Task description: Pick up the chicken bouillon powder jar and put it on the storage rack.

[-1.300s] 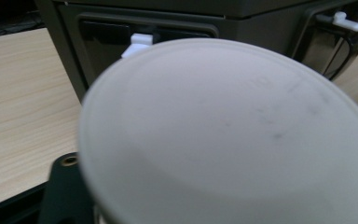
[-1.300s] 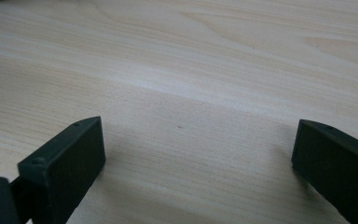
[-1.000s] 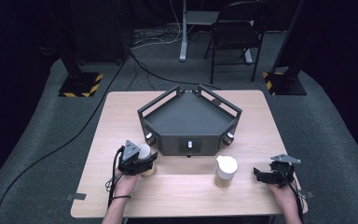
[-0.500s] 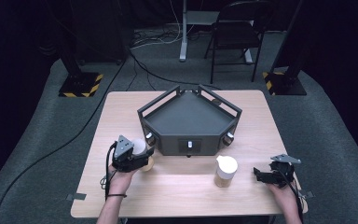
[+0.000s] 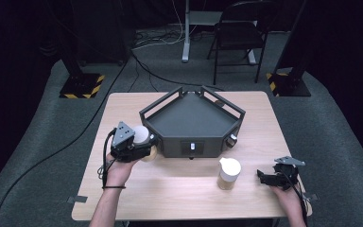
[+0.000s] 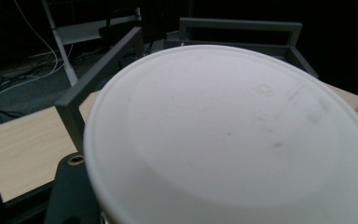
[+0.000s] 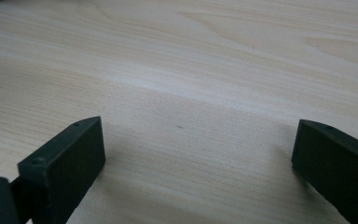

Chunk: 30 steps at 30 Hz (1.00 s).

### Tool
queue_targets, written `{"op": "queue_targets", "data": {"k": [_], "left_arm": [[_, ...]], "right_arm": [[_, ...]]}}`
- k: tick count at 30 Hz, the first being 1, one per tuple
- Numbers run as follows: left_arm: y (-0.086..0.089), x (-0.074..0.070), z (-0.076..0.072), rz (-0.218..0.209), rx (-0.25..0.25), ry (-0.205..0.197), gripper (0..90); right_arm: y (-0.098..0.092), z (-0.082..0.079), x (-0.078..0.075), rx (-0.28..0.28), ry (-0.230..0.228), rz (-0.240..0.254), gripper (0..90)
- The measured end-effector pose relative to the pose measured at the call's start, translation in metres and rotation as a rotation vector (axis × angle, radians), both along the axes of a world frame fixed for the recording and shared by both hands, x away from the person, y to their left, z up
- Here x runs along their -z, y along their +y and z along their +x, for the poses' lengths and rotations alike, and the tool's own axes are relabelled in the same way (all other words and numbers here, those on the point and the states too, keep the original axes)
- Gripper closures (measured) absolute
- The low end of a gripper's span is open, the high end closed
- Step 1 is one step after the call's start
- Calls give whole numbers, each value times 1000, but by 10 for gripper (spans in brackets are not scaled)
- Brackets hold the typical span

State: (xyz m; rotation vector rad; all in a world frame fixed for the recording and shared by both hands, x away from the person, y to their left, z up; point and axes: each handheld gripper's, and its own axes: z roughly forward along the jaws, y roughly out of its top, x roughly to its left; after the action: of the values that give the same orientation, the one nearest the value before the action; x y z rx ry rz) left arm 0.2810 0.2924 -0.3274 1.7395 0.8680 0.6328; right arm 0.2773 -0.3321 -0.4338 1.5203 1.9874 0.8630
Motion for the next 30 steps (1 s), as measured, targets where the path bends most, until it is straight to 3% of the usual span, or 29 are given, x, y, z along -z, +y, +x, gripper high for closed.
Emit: {"op": "queue_targets", "data": {"k": [1, 5, 13, 15, 23, 30], "left_arm": [[-3, -8, 4, 5, 8, -9, 353], [-10, -20, 11, 11, 9, -12, 353], [-24, -35, 28, 10, 13, -16, 353], [-33, -41, 38, 21, 11, -11, 353], [-60, -50, 61, 58, -2, -6, 353], [-74, -50, 78, 52, -15, 12, 352]], "right_arm": [[0, 0, 0, 0, 0, 0, 16], [0, 0, 0, 0, 0, 0, 16], [0, 0, 0, 0, 0, 0, 16], [0, 0, 0, 0, 0, 0, 16], [0, 0, 0, 0, 0, 0, 15], [0, 0, 0, -2, 1, -1, 13]]}}
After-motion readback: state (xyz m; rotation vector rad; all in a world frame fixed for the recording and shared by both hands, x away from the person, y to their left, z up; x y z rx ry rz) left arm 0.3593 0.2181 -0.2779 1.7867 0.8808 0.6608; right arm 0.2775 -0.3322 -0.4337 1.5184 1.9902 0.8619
